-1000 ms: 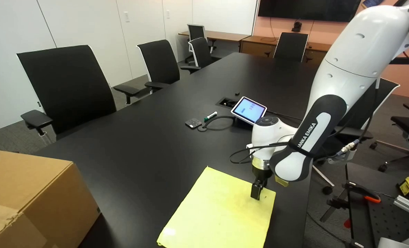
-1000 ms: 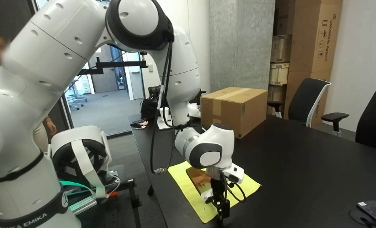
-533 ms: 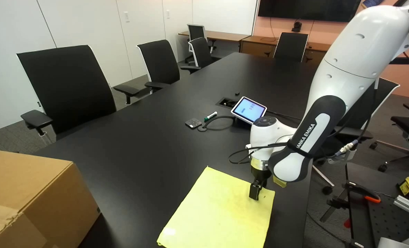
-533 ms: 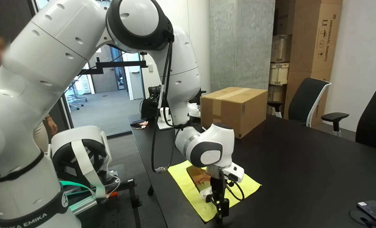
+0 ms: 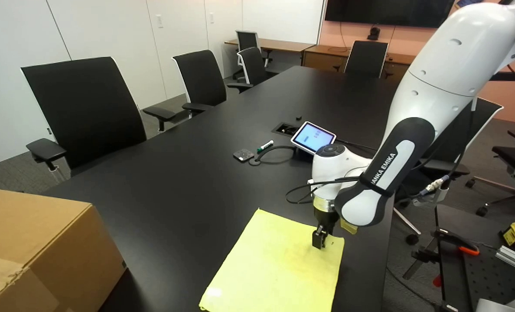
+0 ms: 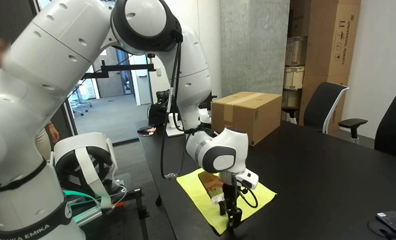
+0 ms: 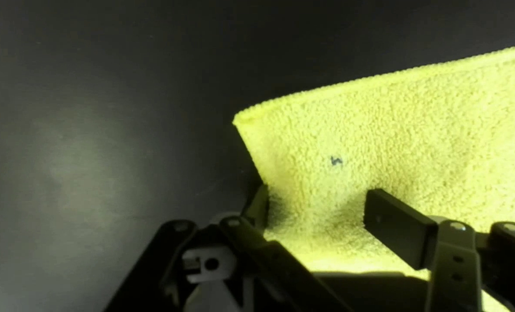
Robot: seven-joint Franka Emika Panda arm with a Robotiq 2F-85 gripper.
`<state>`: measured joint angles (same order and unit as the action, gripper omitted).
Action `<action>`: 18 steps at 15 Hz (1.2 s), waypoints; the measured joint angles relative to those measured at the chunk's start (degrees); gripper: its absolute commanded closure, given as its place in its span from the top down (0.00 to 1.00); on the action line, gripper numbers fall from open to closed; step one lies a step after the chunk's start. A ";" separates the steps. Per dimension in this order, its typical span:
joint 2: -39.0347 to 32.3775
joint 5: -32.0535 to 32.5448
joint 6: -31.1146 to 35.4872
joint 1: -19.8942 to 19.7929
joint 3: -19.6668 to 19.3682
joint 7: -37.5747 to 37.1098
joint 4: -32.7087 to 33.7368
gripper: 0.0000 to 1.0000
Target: Fold the towel once
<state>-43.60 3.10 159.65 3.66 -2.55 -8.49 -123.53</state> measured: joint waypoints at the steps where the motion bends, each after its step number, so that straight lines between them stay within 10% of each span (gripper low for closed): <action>1: 0.11 0.00 -0.44 0.01 0.00 0.00 0.17 0.24; 6: 0.36 0.00 -2.11 0.04 0.00 0.02 0.87 0.04; 18: 3.60 -3.58 -3.11 -6.30 4.97 5.86 0.85 0.09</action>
<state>-40.00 -0.48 156.54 -2.64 2.42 -2.64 -122.68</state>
